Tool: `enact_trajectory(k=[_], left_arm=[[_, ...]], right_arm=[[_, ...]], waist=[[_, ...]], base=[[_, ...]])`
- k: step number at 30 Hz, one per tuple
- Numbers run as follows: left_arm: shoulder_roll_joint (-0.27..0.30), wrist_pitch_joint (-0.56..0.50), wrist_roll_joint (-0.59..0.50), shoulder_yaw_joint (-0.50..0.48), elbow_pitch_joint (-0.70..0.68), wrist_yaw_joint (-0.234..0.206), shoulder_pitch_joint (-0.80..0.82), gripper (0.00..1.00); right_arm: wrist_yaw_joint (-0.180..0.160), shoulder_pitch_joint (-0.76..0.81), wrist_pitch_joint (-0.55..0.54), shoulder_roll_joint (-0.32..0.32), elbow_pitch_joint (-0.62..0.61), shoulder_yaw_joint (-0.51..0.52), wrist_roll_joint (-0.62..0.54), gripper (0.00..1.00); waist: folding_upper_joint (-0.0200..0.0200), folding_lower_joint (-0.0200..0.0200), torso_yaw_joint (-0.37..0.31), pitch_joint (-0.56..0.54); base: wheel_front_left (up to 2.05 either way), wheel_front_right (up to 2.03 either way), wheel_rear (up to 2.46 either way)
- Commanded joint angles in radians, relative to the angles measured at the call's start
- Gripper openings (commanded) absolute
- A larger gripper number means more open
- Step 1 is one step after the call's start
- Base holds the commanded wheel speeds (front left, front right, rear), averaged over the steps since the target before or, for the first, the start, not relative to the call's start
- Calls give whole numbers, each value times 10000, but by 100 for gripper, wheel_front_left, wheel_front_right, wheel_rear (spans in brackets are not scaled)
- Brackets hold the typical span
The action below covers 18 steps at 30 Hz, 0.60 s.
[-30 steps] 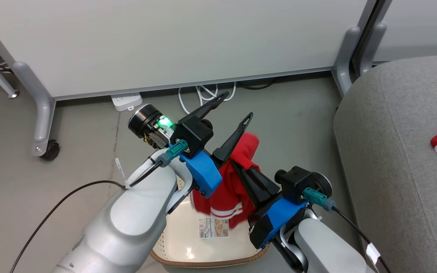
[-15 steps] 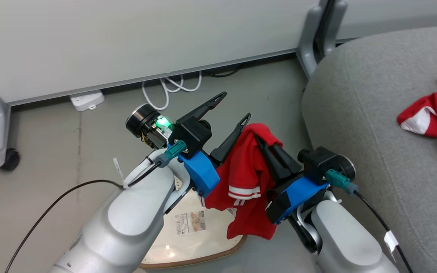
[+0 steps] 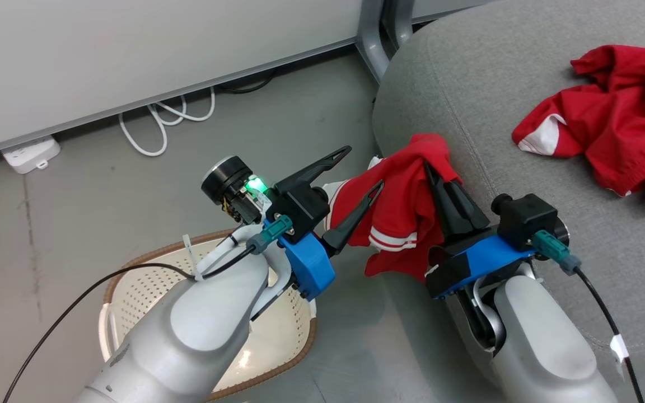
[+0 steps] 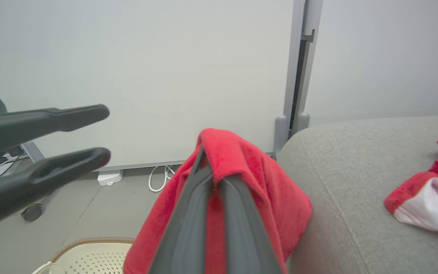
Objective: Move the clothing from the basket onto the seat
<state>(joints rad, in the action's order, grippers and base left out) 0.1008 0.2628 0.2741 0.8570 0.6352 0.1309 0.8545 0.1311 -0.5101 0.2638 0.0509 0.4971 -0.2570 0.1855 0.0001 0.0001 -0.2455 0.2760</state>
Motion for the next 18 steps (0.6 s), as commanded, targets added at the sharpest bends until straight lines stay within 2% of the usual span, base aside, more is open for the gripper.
enact_trajectory(k=[1,11,18], left_arm=[[35,31,79,96,23,-8,65,100],[130,30,289,650,120,-8,118,100],[126,30,410,940,180,-8,197,100]], right_arm=[[-7,96,8,-11,-123,153,-69,0],[-7,605,10,-9,-672,1159,-121,0],[-7,963,8,-9,-864,1518,-168,0]], waist=[[-1,-1,-290,165],[-1,-1,-1186,437],[-1,-1,-1567,604]], base=[[0,0,0],[0,0,0],[0,0,0]])
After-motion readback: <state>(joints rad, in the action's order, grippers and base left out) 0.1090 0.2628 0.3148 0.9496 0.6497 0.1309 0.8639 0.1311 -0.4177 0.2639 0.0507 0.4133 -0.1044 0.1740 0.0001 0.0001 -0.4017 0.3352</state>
